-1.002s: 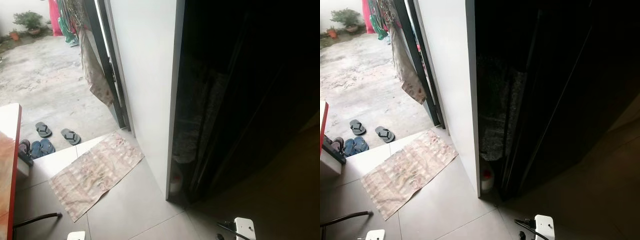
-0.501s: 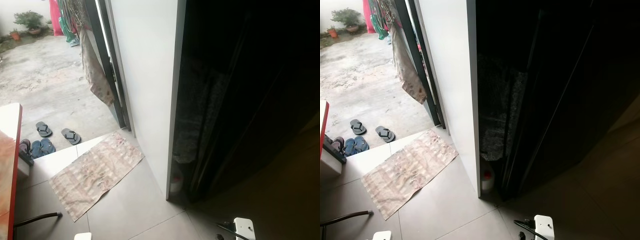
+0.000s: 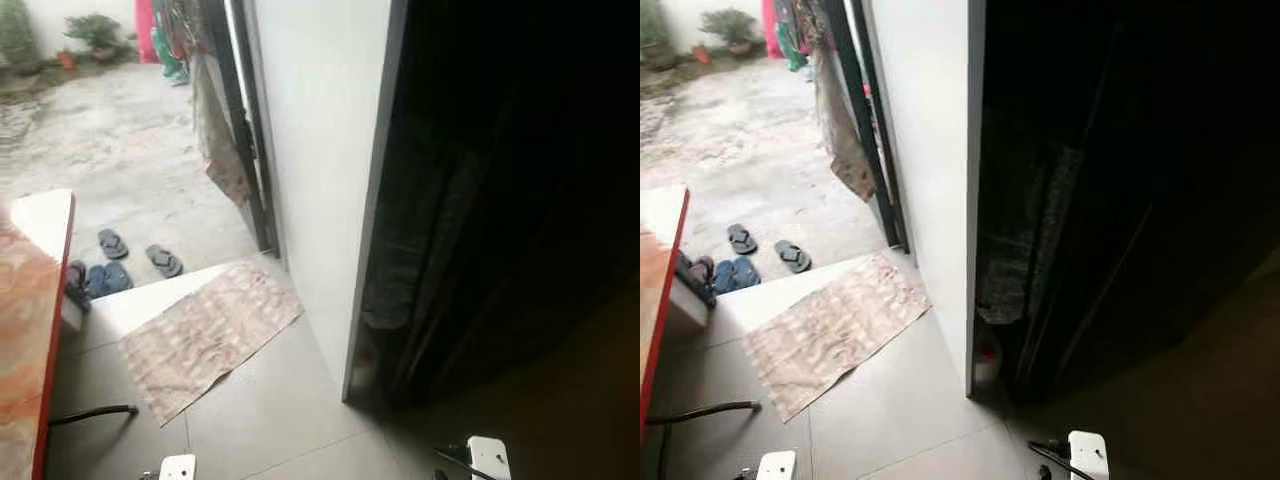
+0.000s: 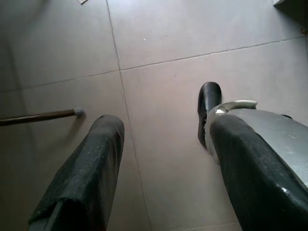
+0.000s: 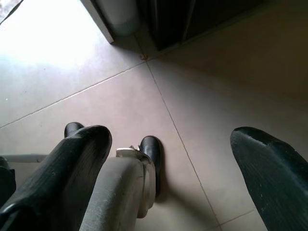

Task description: Restocking fridge

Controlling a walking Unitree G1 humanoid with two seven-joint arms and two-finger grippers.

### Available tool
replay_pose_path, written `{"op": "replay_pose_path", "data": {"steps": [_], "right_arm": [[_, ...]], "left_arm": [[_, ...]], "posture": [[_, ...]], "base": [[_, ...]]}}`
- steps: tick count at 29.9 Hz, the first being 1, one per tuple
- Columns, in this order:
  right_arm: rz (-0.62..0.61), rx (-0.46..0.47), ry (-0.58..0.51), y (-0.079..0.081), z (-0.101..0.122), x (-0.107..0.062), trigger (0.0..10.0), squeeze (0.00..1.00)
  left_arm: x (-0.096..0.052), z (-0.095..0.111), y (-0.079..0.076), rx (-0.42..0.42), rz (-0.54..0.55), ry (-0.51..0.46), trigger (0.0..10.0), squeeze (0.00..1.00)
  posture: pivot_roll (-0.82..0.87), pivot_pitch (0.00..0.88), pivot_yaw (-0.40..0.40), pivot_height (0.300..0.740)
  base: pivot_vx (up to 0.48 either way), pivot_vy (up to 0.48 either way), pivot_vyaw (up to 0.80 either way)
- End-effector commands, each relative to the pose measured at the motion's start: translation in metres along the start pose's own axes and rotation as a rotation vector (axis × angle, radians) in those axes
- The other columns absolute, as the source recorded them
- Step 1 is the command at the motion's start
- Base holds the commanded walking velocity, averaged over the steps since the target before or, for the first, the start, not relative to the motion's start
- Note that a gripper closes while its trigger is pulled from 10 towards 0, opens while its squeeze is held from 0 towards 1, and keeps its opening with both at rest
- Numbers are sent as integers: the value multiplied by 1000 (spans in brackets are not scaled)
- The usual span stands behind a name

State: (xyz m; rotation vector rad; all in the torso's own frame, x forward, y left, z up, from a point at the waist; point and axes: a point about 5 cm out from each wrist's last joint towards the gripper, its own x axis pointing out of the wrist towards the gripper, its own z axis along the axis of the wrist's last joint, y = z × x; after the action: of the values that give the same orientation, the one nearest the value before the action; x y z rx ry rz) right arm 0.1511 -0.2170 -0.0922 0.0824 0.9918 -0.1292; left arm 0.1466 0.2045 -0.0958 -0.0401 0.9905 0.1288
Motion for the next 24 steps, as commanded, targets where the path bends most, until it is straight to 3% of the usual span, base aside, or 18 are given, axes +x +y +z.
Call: {"op": "replay_pose_path", "data": {"steps": [1,24], "right_arm": [[4,-8,11,1,-4,0,10000,0],[1,-44,18,1,-4,-1,10000,0]], "left_arm": [[-3,-10,7,6,15,37,10000,0],[-3,-11,8,10,17,41,10000,0]], "posture": [[-79,54,54,740],[-77,61,53,740]], "base": [[0,0,800],[0,0,800]]}}
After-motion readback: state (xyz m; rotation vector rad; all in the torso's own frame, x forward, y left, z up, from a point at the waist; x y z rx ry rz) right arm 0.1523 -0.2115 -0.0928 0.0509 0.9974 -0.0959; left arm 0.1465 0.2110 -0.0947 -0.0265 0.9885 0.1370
